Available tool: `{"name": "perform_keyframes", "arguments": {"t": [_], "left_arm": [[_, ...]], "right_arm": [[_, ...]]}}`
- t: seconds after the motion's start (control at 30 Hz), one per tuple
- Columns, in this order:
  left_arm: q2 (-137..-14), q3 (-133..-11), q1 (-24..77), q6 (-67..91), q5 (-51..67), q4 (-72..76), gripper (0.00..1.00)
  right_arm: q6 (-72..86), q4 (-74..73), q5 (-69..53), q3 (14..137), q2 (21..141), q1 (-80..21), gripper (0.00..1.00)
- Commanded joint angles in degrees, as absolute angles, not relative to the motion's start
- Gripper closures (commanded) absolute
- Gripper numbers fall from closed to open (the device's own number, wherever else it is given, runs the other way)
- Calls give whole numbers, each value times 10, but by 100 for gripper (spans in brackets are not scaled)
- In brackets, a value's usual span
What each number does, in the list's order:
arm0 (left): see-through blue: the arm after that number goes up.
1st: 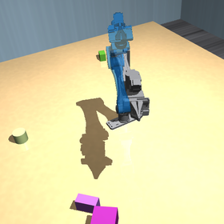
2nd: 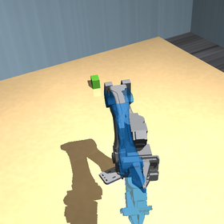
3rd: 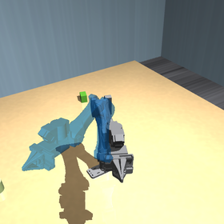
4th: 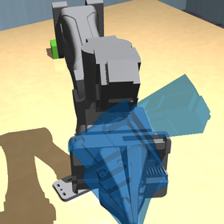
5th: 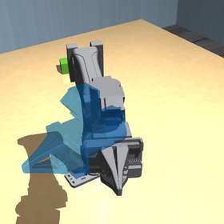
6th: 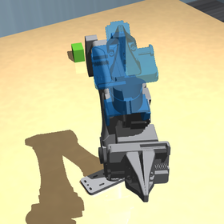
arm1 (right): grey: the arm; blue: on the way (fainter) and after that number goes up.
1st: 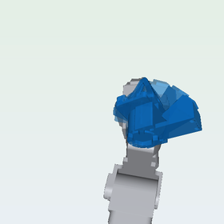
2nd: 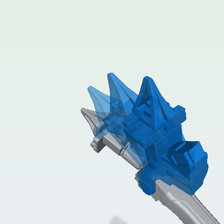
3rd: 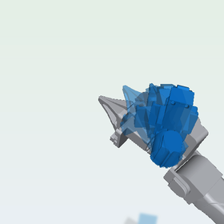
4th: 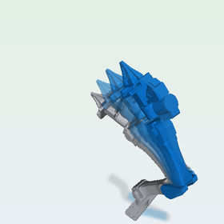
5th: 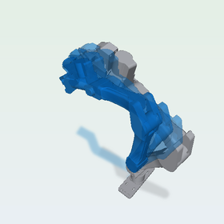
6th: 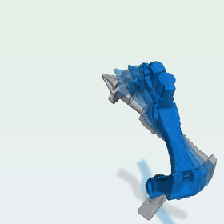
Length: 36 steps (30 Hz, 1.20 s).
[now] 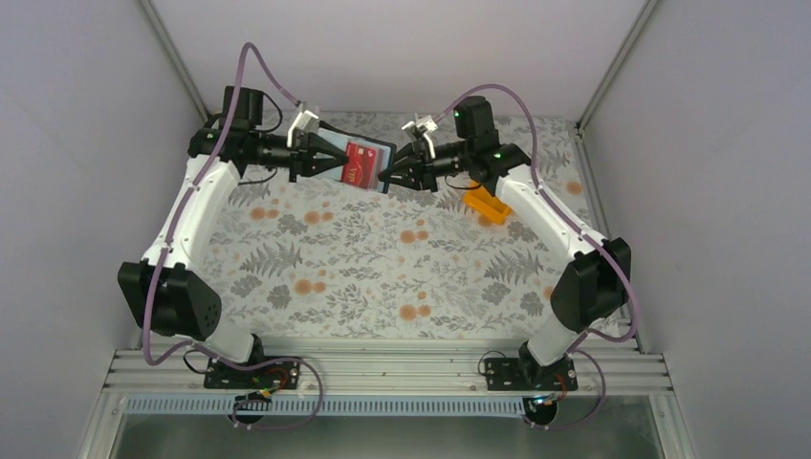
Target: Take the credit cards out of the card holder
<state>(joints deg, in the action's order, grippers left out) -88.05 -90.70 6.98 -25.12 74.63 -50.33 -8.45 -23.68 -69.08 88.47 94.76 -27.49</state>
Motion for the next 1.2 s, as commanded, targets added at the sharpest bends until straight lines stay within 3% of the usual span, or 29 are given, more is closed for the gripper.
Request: {"name": "perform_keyframes", "arguments": {"t": [0.0,0.17,0.27,0.37,0.4,0.5,0.6,0.83,1.0,1.1,1.17], "left_arm": [[-870,-899,70,-201,742,-449,98],[-867,-898,71,-207,738,-454,98],[-870,-893,72,-196,738,-442,98],[-872,-894,79,-194,738,-440,98],[-872,-895,80,-195,739,-441,97],[-872,-899,80,-200,740,-446,98],[-872,-893,81,-203,744,-449,98],[-875,-924,70,-315,742,-536,97],[-877,-921,79,-328,721,-532,82],[-877,-919,80,-329,712,-527,82],[-874,-916,80,-323,706,-519,88]], "right_arm": [[-46,-183,-706,877,947,-286,76],[-39,-180,-693,878,948,-287,80],[-20,-173,-687,883,963,-287,67],[-11,-165,-684,886,973,-287,64],[-9,-162,-681,886,974,-287,65],[-8,-160,-672,887,973,-287,83],[-8,-158,-674,886,971,-287,94],[-57,-202,-685,891,962,-283,96],[-77,-230,-710,911,969,-283,96],[-81,-232,-712,910,966,-282,96],[-81,-233,-715,909,965,-283,96]]}}
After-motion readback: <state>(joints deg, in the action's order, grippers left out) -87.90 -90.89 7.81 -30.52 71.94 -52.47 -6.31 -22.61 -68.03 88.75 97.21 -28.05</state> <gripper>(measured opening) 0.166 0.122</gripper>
